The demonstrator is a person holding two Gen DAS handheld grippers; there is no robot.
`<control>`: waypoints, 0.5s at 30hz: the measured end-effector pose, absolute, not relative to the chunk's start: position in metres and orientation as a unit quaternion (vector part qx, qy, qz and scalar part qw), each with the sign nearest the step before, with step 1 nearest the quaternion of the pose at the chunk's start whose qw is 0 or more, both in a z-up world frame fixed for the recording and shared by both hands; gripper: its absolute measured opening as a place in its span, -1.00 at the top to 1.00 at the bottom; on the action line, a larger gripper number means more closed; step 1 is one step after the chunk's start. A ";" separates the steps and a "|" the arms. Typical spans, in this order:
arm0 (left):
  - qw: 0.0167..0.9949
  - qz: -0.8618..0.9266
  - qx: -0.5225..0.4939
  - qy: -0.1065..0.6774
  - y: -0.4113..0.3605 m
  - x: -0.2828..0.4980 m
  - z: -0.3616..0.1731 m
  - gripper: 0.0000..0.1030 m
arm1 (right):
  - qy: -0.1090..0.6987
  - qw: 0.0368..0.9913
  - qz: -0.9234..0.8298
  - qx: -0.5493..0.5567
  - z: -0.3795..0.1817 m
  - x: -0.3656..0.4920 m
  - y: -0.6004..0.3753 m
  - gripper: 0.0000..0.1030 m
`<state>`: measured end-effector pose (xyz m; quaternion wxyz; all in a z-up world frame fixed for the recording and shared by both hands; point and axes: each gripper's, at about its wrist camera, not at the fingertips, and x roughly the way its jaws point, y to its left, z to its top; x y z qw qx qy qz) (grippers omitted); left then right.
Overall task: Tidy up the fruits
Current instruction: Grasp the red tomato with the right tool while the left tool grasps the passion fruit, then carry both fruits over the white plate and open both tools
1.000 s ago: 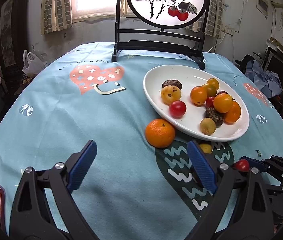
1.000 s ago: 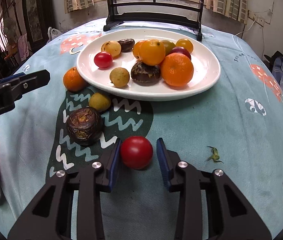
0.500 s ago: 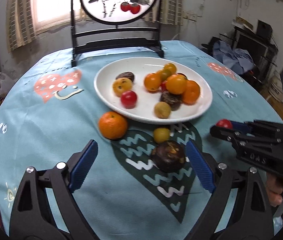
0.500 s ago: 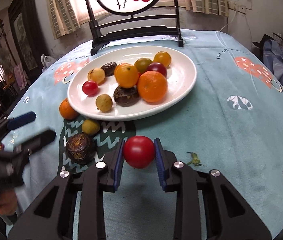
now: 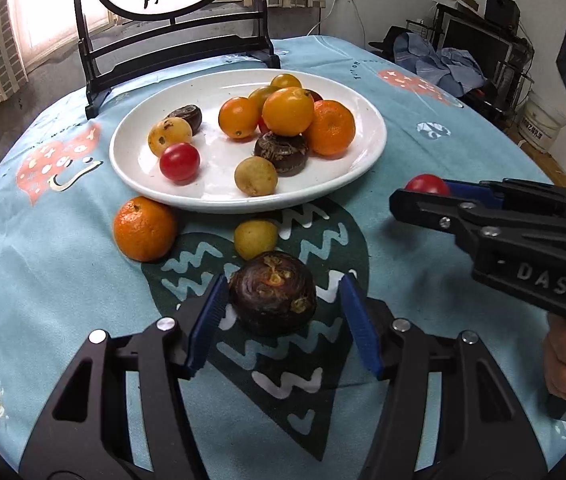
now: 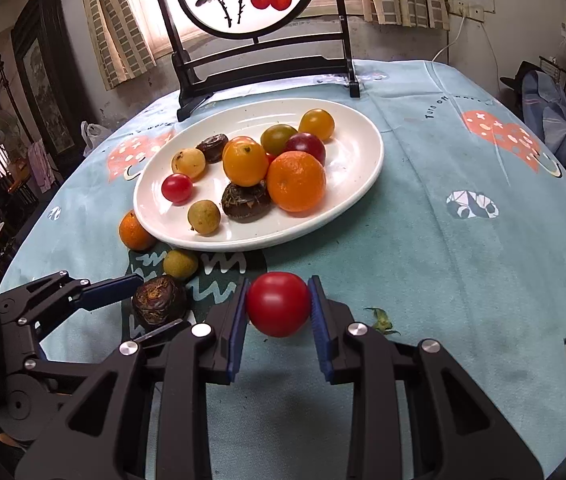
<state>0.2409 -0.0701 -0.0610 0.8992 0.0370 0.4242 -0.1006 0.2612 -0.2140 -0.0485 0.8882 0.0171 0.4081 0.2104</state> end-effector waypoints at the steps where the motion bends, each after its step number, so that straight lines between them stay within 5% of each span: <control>1: 0.897 -0.100 0.034 0.429 -0.070 0.243 -0.062 -0.17 | 0.408 0.888 0.210 0.019 -0.048 0.261 -0.215 0.41; 4: 0.897 -0.090 0.029 0.433 -0.066 0.245 -0.065 -0.16 | 0.407 0.888 0.212 0.020 -0.047 0.261 -0.215 0.41; 6: 0.893 -0.089 0.028 0.440 -0.065 0.247 -0.068 0.04 | 0.406 0.888 0.213 0.019 -0.046 0.260 -0.215 0.41; 15: 0.895 -0.086 0.024 0.438 -0.063 0.242 -0.066 0.09 | 0.405 0.888 0.215 0.020 -0.045 0.260 -0.216 0.41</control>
